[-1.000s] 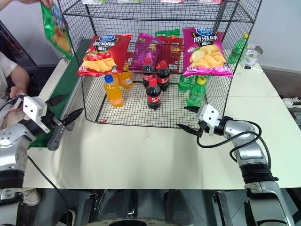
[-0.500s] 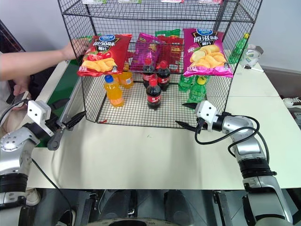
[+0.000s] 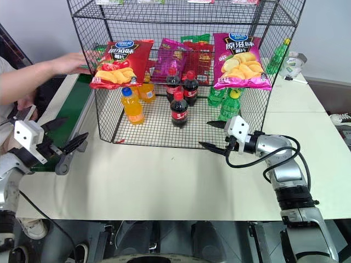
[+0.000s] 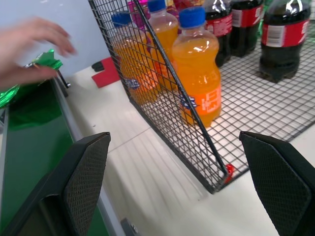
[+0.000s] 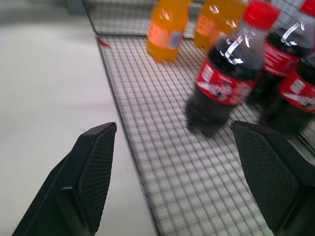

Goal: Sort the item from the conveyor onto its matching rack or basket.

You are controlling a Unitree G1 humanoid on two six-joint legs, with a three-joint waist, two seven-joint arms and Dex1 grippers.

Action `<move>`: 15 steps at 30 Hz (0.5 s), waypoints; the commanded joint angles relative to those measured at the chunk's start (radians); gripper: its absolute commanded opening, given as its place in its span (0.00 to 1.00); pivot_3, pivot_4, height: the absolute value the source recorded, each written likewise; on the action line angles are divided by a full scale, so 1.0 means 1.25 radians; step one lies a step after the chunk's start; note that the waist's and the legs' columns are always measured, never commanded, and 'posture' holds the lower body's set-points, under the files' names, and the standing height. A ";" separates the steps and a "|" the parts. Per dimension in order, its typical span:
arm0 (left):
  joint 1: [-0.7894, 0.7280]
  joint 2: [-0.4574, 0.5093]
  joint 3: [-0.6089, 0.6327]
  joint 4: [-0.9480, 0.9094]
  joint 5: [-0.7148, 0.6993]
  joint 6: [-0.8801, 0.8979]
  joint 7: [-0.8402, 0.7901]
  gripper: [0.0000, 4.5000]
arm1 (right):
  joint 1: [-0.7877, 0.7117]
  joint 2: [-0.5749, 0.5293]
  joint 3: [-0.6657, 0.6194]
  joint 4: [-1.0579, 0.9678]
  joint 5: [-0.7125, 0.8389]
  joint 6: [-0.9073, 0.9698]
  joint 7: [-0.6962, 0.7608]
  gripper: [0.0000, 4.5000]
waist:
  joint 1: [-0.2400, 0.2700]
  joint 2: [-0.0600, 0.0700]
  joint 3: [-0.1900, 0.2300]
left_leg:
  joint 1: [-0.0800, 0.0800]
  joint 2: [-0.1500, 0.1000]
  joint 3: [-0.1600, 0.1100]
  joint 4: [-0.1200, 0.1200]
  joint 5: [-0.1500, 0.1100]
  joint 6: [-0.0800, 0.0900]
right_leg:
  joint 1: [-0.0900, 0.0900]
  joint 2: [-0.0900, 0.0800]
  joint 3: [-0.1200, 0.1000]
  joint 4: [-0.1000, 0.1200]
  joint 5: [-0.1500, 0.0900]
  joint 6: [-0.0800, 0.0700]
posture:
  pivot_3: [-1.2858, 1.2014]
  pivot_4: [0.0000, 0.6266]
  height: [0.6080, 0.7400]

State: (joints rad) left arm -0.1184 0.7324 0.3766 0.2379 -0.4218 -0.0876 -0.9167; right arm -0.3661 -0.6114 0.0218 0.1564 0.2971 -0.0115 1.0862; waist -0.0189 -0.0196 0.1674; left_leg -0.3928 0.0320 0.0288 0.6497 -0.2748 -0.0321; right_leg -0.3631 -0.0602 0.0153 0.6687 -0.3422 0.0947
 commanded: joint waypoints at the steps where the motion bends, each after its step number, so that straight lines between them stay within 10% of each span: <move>1: -0.001 0.021 0.036 -0.037 -0.027 0.018 -0.006 1.00 | 0.018 -0.006 -0.042 -0.094 0.081 0.071 0.005 0.86 | 0.001 0.000 0.000 | 0.000 0.000 0.000 0.000 0.000 0.000 | 0.000 0.000 0.000 0.000 0.000 0.000 | 0.52 0.24 0.99; 15: 0.114 0.025 0.075 -0.156 -0.016 0.044 0.021 1.00 | 0.009 0.095 0.082 -0.197 0.171 0.062 0.171 0.86 | -0.014 0.000 0.000 | 0.000 0.000 0.000 -0.001 0.000 0.000 | 0.000 0.000 0.000 -0.001 0.000 0.000 | 0.52 0.24 0.99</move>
State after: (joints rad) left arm 0.0169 0.7433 0.4240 0.0851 -0.4250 -0.0377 -0.8925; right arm -0.3348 -0.4908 0.1242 -0.0966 0.5128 0.0926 1.2640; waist -0.0366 -0.0198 0.1673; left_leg -0.3929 0.0318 0.0284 0.6488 -0.2751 -0.0317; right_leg -0.3627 -0.0607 0.0152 0.6672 -0.3422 0.0947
